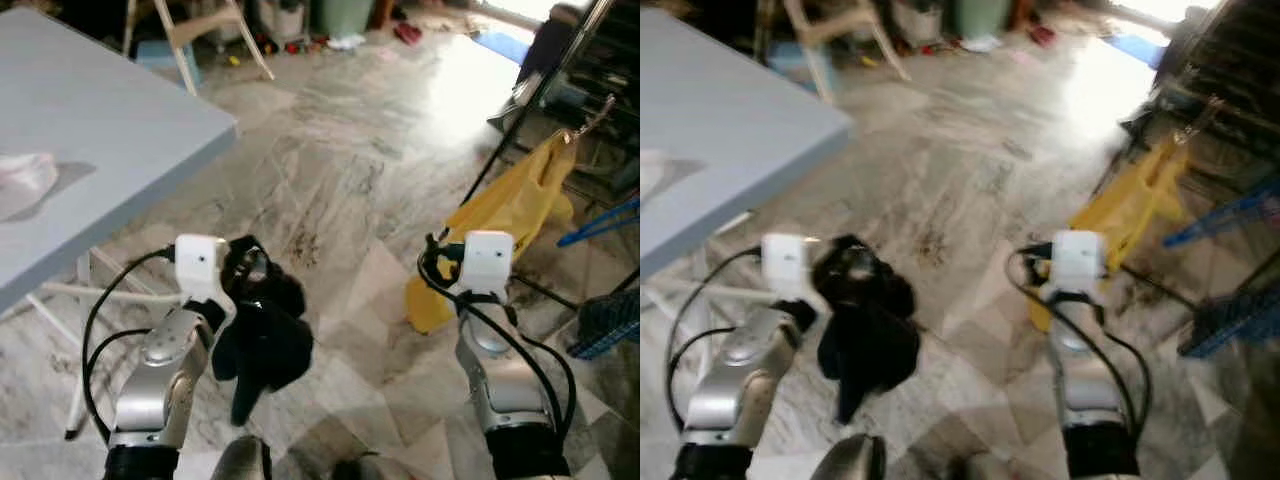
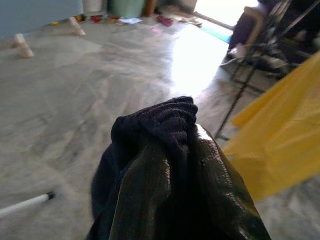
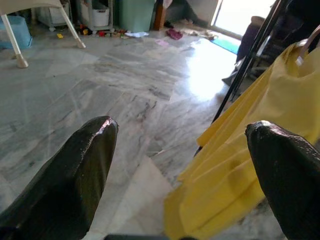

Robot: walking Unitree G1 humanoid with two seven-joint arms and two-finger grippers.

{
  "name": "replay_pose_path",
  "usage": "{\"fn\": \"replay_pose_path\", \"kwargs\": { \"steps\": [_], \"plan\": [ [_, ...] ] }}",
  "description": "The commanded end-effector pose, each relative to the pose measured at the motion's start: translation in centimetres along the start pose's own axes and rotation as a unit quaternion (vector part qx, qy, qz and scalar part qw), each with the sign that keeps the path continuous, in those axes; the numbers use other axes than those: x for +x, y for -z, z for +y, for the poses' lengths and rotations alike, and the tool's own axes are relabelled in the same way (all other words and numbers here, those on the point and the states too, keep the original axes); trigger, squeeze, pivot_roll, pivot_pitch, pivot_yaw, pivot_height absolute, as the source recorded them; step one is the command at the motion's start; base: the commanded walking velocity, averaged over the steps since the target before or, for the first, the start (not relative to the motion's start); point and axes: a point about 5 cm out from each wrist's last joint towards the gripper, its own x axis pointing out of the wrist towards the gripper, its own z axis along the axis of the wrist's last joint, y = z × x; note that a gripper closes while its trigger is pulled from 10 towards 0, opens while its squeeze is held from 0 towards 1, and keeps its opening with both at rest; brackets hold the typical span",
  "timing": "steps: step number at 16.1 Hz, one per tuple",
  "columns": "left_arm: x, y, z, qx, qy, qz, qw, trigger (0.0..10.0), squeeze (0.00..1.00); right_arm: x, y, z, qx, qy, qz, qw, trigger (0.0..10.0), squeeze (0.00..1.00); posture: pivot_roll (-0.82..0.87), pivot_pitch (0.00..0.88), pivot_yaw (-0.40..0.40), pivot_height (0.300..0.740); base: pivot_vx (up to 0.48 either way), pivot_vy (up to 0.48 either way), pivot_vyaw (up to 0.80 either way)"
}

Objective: Hang hanger

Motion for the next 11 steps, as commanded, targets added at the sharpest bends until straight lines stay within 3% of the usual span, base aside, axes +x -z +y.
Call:
{"fn": "replay_pose_path", "kwargs": {
  "steps": [1, 3, 8, 11],
  "plan": [
    [0.1, -0.1, -0.5, -0.009, -0.005, -0.002, 1.000, 10.0, 0.00, -0.1, 0.2, -0.9, -0.002, 0.011, 0.005, 1.000, 10.0, 0.00, 0.03, 0.216, -0.032, 0.740, 0.000, 0.000, 0.00],
    [0.2, 0.3, -0.3, -0.017, -0.016, 0.015, 1.000, 10.0, 0.00, -0.2, 0.2, -1.0, 0.002, 0.012, 0.005, 1.000, 10.0, 0.00, 0.03, 0.218, -0.032, 0.740, 0.000, 0.000, 0.00],
    [-0.3, 2.2, 0.2, -0.017, -0.008, 0.054, 0.998, 10.0, 0.00, -0.9, 0.8, -1.3, 0.063, 0.028, 0.004, 0.998, 10.0, 0.00, 0.02, 0.208, 0.003, 0.740, 0.000, 0.000, 0.00],
    [0.2, 2.8, 0.0, -0.017, 0.009, 0.068, 0.997, 10.0, 0.00, -1.9, 1.4, -2.1, 0.065, 0.051, 0.009, 0.997, 10.0, 0.00, -0.02, 0.201, 0.033, 0.740, 0.000, 0.086, 0.00]
  ]
}}
